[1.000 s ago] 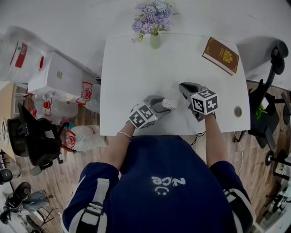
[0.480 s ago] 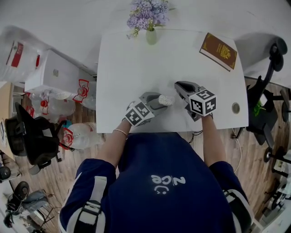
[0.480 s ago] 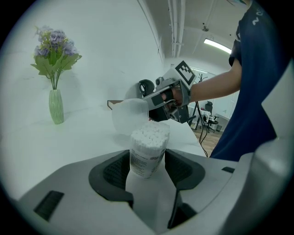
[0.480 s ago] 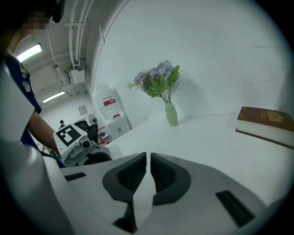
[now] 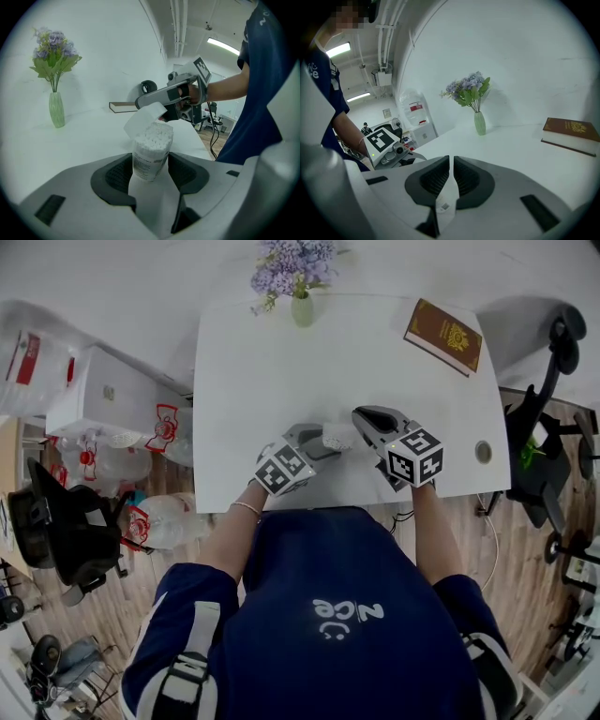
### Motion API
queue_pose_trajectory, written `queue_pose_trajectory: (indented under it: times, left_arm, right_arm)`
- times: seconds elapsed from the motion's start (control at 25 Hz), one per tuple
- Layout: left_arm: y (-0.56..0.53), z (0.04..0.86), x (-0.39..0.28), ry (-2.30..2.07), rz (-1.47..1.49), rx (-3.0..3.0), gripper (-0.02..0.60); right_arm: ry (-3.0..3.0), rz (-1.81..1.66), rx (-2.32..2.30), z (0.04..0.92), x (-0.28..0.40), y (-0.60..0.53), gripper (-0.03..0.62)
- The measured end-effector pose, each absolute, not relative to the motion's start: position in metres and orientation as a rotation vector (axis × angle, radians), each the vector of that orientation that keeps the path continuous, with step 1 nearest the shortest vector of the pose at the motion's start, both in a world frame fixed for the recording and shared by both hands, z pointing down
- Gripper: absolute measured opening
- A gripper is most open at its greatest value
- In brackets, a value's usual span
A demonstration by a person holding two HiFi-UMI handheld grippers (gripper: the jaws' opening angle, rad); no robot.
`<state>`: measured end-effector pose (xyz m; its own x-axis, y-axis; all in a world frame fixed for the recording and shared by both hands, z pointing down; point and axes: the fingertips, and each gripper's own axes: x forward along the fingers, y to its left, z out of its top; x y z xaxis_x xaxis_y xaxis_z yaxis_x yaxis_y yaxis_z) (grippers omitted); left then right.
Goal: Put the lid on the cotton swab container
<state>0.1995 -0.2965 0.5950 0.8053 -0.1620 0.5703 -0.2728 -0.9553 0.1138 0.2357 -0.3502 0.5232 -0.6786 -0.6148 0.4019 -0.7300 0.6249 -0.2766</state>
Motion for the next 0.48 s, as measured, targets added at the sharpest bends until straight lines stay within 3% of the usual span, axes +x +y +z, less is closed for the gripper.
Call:
queue_pose_trajectory:
  times: [0.48]
  left_arm:
    - [-0.296, 0.596, 0.199, -0.343, 0.870, 2.835, 0.258]
  right_arm:
    - [-2.611, 0.542, 1.055, 0.512, 0.203, -0.323, 0.058]
